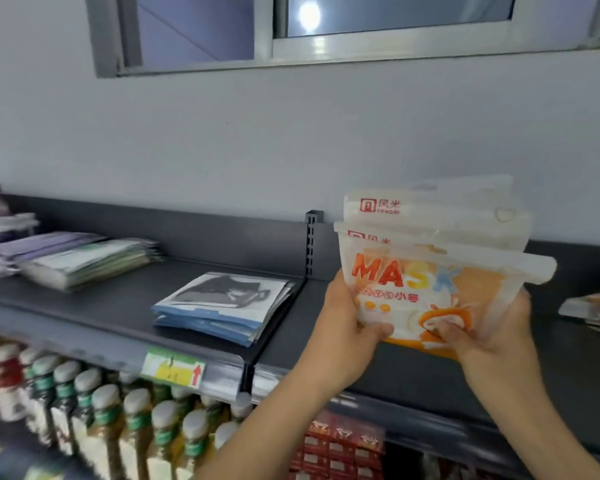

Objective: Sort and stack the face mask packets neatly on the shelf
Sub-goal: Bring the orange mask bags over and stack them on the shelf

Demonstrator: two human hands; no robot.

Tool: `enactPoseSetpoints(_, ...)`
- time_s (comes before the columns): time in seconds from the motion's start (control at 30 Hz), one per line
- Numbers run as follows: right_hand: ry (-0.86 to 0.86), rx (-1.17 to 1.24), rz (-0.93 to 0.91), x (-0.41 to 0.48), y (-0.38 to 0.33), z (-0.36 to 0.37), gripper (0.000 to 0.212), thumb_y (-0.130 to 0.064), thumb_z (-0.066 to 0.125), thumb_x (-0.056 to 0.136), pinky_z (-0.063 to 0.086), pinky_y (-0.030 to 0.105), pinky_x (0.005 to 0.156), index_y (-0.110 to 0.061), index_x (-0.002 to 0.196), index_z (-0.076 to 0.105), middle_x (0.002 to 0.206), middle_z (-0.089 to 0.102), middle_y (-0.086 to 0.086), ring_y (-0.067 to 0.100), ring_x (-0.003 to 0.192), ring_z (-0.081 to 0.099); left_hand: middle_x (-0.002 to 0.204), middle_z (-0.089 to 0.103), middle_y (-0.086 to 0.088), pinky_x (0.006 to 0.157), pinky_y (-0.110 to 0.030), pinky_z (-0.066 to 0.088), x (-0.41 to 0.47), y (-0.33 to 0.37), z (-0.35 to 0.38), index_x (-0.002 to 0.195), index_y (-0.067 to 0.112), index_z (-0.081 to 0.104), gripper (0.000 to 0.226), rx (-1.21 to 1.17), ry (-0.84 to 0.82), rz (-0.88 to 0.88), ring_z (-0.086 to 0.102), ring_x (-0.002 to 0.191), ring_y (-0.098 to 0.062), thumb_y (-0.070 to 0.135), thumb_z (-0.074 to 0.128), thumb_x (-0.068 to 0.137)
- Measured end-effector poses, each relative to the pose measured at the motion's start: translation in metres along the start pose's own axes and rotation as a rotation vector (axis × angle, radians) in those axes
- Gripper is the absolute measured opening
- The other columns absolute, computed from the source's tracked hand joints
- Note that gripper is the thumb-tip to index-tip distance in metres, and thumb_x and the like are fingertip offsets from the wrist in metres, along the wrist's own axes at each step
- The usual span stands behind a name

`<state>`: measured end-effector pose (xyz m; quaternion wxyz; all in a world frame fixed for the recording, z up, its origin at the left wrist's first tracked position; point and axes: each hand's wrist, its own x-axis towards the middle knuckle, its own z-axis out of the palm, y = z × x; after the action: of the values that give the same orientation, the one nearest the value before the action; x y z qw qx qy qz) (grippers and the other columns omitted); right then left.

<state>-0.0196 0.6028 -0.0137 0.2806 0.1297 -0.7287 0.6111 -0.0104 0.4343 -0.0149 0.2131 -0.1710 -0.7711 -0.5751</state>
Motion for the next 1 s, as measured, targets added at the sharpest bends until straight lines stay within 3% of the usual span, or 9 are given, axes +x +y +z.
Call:
enactPoseSetpoints(0.1, -0.043, 0.041, -0.004, -0.009, -0.022, 0.040, 0.068, 0.006, 0.065, 0.080, 0.047, 0.012, 0.066, -0.020, 0.133, 0.030, 0.099, 0.054, -0.020, -0.012, 0.084, 0.057, 0.127, 0.050, 0.016, 0.093, -0.016, 0.048, -0.007, -0.003, -0.044, 0.121, 0.043, 0.028, 0.068, -0.022, 0.020, 0.029, 0.050, 0.116, 0.006, 0.000, 0.065, 0.083)
enactPoseSetpoints(0.2, -0.101, 0.075, 0.024, -0.021, -0.039, 0.086, 0.066, 0.006, 0.063, 0.082, 0.044, 0.002, 0.054, -0.019, 0.133, 0.030, 0.100, 0.054, -0.017, -0.023, 0.077, 0.054, 0.123, 0.047, 0.023, 0.088, -0.013, 0.048, -0.016, -0.012, -0.093, 0.130, 0.034, 0.018, 0.072, -0.042, 0.025, 0.021, 0.051, 0.112, 0.013, -0.002, 0.063, 0.085)
enactPoseSetpoints(0.33, -0.172, 0.124, 0.009, -0.037, -0.057, 0.157, 0.063, 0.007, 0.062, 0.083, 0.047, 0.005, 0.056, -0.021, 0.131, 0.033, 0.102, 0.055, -0.014, -0.013, 0.086, 0.059, 0.121, 0.037, 0.032, 0.095, -0.025, 0.050, -0.030, -0.026, -0.162, 0.133, 0.027, 0.004, 0.080, 0.005, 0.083, 0.022, 0.049, 0.115, 0.010, -0.003, 0.061, 0.085)
enactPoseSetpoints(0.5, -0.273, 0.184, -0.033, -0.057, -0.080, 0.239, 0.064, 0.004, 0.061, 0.084, 0.055, 0.018, 0.068, -0.038, 0.124, 0.033, 0.111, 0.057, -0.016, -0.004, 0.100, 0.060, 0.130, 0.033, 0.027, 0.088, -0.015, 0.049, -0.050, -0.040, -0.242, 0.131, 0.035, 0.001, 0.082, 0.018, 0.181, 0.062, 0.049, 0.116, 0.009, 0.002, 0.061, 0.087)
enactPoseSetpoints(0.57, -0.313, 0.203, -0.033, -0.063, -0.087, 0.266, 0.064, 0.005, 0.061, 0.084, 0.056, 0.021, 0.070, -0.035, 0.128, 0.034, 0.111, 0.058, -0.017, -0.004, 0.100, 0.061, 0.134, 0.039, 0.018, 0.087, -0.016, 0.050, -0.056, -0.047, -0.268, 0.130, 0.039, 0.006, 0.080, -0.014, 0.215, 0.056, 0.052, 0.117, 0.004, 0.005, 0.063, 0.086)
enactPoseSetpoints(0.7, -0.377, 0.214, -0.020, -0.073, -0.095, 0.308, 0.066, 0.009, 0.060, 0.084, 0.052, 0.011, 0.061, -0.027, 0.133, 0.034, 0.107, 0.056, -0.018, -0.014, 0.090, 0.060, 0.140, 0.043, 0.003, 0.095, -0.034, 0.051, -0.062, -0.066, -0.310, 0.140, 0.035, 0.015, 0.080, -0.017, 0.235, 0.028, 0.053, 0.122, -0.009, 0.015, 0.069, 0.083)
enactPoseSetpoints(0.8, -0.398, 0.205, -0.004, -0.074, -0.096, 0.327, 0.066, 0.010, 0.060, 0.083, 0.050, 0.009, 0.059, -0.029, 0.130, 0.035, 0.109, 0.056, -0.016, -0.016, 0.089, 0.059, 0.139, 0.044, 0.001, 0.096, -0.040, 0.050, -0.062, -0.078, -0.329, 0.140, 0.036, 0.018, 0.083, 0.006, 0.254, -0.006, 0.053, 0.123, -0.013, 0.025, 0.072, 0.078)
enactPoseSetpoints(1.0, -0.423, 0.173, 0.043, -0.057, -0.088, 0.358, 0.068, 0.002, 0.063, 0.083, 0.055, 0.017, 0.059, -0.032, 0.133, 0.032, 0.111, 0.057, -0.016, 0.000, 0.095, 0.062, 0.132, 0.052, 0.007, 0.091, -0.028, 0.053, -0.046, -0.084, -0.349, 0.140, 0.030, 0.022, 0.078, 0.049, 0.268, -0.019, 0.058, 0.116, -0.006, 0.009, 0.069, 0.082)
